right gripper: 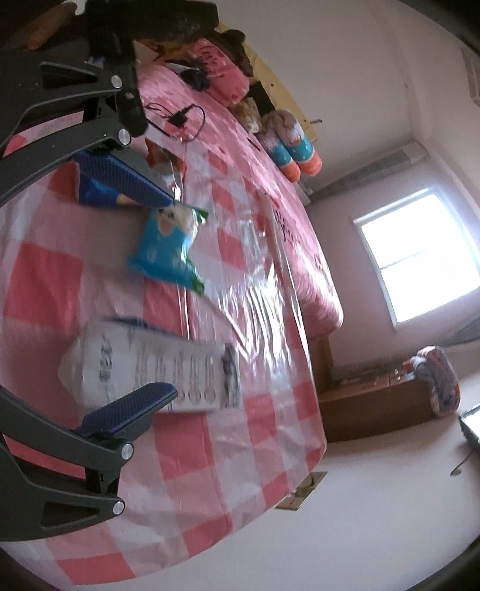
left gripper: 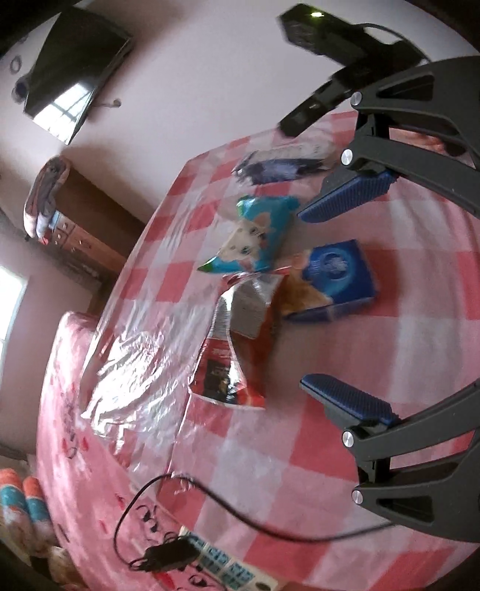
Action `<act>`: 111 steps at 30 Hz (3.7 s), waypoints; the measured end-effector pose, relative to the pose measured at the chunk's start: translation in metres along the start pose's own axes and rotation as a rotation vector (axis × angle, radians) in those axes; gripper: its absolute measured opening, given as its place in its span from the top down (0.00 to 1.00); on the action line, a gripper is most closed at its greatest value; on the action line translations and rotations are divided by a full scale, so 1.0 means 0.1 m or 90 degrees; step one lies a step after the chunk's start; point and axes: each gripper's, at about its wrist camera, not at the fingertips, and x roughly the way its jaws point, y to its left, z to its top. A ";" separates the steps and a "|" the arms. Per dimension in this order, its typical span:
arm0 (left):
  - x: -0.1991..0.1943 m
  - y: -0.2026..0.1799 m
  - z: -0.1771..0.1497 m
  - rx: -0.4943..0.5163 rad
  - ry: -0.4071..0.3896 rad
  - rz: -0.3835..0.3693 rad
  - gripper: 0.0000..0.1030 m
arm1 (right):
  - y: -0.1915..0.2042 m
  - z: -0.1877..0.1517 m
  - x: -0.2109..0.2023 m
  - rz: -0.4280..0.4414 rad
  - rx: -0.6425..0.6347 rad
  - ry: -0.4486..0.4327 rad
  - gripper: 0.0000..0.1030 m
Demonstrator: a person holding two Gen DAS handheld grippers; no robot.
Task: Collect trash
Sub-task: 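Move both open tools back toward the remaining packets on the table, then grasp the red Tarik snack bag with the left tool while the right grasps the white printed bag, then carry both bags over the pink bucket and open both tools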
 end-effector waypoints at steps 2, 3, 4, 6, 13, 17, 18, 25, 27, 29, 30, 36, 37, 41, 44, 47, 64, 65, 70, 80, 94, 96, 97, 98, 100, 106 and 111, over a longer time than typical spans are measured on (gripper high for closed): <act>0.14 0.02 0.08 -0.024 0.009 0.001 0.18 | -0.10 0.01 0.02 -0.005 0.014 0.007 0.09; 0.20 0.03 0.13 -0.036 0.009 0.003 0.18 | -0.13 0.01 0.02 -0.007 0.018 0.010 0.09; 0.26 0.04 0.19 -0.044 0.007 0.007 0.18 | -0.17 0.01 0.04 -0.012 0.023 0.015 0.09; 0.36 0.05 0.28 -0.053 0.009 0.019 0.18 | -0.22 0.01 0.07 -0.018 0.031 0.026 0.09; 0.71 -0.02 0.61 -0.037 0.026 0.079 0.18 | -0.26 -0.01 0.17 -0.015 0.041 0.054 0.09; 0.84 -0.15 0.68 0.022 0.030 0.134 0.18 | -0.29 0.01 0.21 -0.016 0.047 0.058 0.09; 0.86 -0.18 0.68 0.037 0.029 0.147 0.19 | -0.30 0.01 0.22 -0.014 0.050 0.059 0.09; 0.87 -0.26 0.63 0.091 0.007 0.188 0.29 | -0.36 0.03 0.32 -0.007 0.063 0.085 0.09; 0.86 -0.26 0.62 0.099 -0.002 0.196 0.36 | -0.35 0.04 0.35 -0.007 0.057 0.091 0.09; 0.86 -0.25 0.61 0.103 -0.008 0.197 0.37 | -0.34 0.05 0.38 -0.013 0.049 0.096 0.09; 0.85 -0.26 0.60 0.109 -0.011 0.197 0.38 | -0.33 0.05 0.40 -0.016 0.046 0.101 0.09; 0.83 -0.27 0.58 0.122 -0.019 0.191 0.44 | -0.32 0.06 0.46 -0.020 0.038 0.110 0.09; 0.82 -0.28 0.57 0.125 -0.020 0.192 0.44 | -0.32 0.06 0.47 -0.021 0.035 0.111 0.09; 0.80 -0.28 0.55 0.128 -0.020 0.192 0.46 | -0.35 0.07 0.47 -0.033 0.040 0.108 0.25; 0.76 -0.26 0.52 0.129 -0.019 0.189 0.47 | -0.39 0.09 0.47 -0.039 0.047 0.107 0.36; 0.72 -0.23 0.47 0.129 -0.017 0.184 0.48 | -0.43 0.09 0.47 -0.033 0.049 0.108 0.40; 0.18 -0.07 0.06 0.128 -0.014 0.119 0.48 | -0.45 0.06 0.34 -0.007 0.041 0.100 0.46; 0.14 -0.07 0.03 0.130 -0.015 0.115 0.48 | -0.45 0.05 0.33 -0.005 0.043 0.100 0.46; -0.06 -0.05 -0.07 0.137 -0.025 0.095 0.48 | -0.44 0.01 0.26 0.017 0.057 0.090 0.46; -0.29 0.04 -0.25 0.144 -0.027 0.062 0.48 | -0.29 -0.02 0.06 0.072 0.076 0.056 0.46; -0.54 0.22 -0.46 0.144 -0.031 0.037 0.48 | 0.27 -0.04 -0.17 0.137 0.040 0.041 0.46; -0.58 0.25 -0.48 0.143 -0.033 0.032 0.48 | 0.38 -0.06 -0.20 0.147 0.029 0.044 0.46; -0.59 0.26 -0.49 0.142 -0.033 0.030 0.48 | 0.44 -0.07 -0.20 0.153 0.022 0.047 0.46; -0.61 0.28 -0.50 0.142 -0.034 0.030 0.48 | 0.51 -0.09 -0.21 0.158 0.015 0.051 0.46; -0.65 0.33 -0.51 0.137 -0.037 0.029 0.48 | 0.63 -0.12 -0.21 0.168 0.002 0.058 0.46; -0.77 0.50 -0.56 0.122 -0.041 0.027 0.48 | 0.97 -0.20 -0.18 0.222 -0.021 0.093 0.46; -0.91 0.66 -0.61 0.105 -0.049 0.025 0.48 | 1.31 -0.31 -0.16 0.252 -0.052 0.120 0.46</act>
